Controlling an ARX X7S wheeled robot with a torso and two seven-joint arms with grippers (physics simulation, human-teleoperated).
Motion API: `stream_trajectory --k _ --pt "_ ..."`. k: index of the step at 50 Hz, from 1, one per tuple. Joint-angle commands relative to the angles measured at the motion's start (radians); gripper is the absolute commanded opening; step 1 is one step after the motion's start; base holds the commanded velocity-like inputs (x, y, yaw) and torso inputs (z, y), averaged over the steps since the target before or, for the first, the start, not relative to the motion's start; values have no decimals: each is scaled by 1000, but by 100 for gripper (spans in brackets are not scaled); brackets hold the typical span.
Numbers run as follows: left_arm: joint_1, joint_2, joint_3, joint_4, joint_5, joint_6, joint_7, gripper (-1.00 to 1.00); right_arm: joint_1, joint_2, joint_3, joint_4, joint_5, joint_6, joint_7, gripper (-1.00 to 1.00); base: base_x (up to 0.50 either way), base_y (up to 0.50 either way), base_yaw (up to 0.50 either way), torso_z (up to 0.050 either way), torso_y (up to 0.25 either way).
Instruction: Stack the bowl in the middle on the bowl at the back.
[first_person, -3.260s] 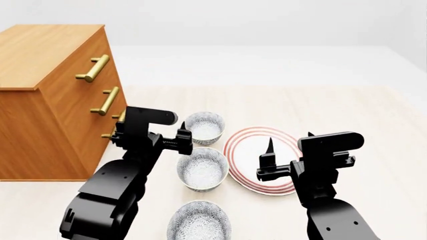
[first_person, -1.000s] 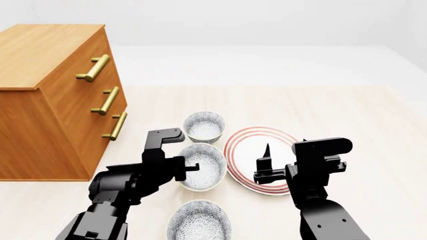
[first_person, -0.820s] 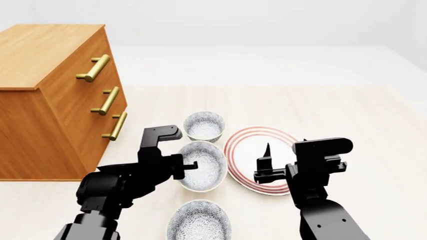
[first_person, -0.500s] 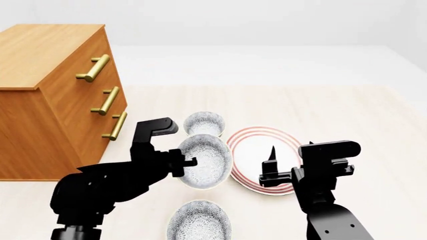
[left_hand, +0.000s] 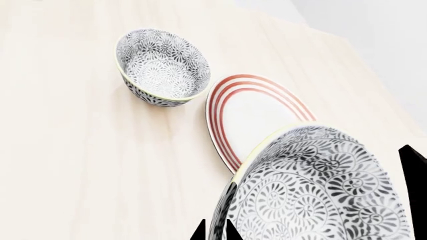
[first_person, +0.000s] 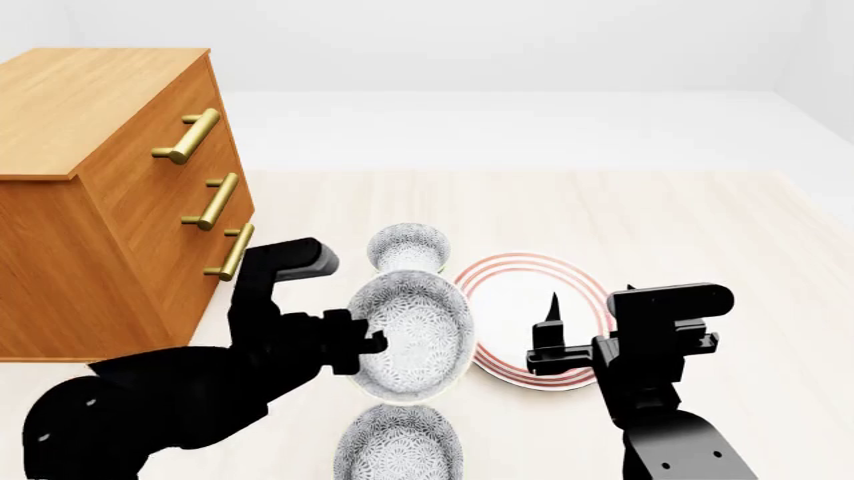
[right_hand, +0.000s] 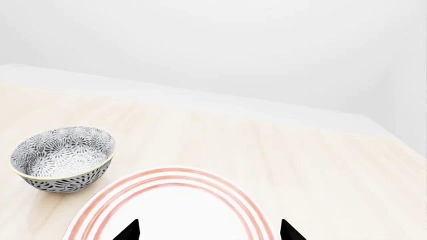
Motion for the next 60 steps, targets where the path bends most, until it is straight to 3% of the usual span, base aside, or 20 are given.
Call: stream_trajectory --k 1,9,16,42,60 --pt "66 -35 -67 129 -295 -58 -207 -100 1 7 0 7 4 1 2 100 0 0 0 0 0" --pt "150 -98 -74 219 -629 -31 -437 -100 -4 10 5 18 10 -10 0 100 0 0 0 0 0" --pt "223 -149 -77 287 -761 14 -508 -100 -10 11 8 19 15 -13 2 100 0 0 0 0 0" --pt "404 -214 -94 378 -840 75 -487 -100 1 2 -1 94 22 -55 2 100 0 0 0 0 0" --pt "387 -184 -51 250 -686 96 -426 -100 -9 7 6 93 33 -64 7 100 0 0 0 0 1"
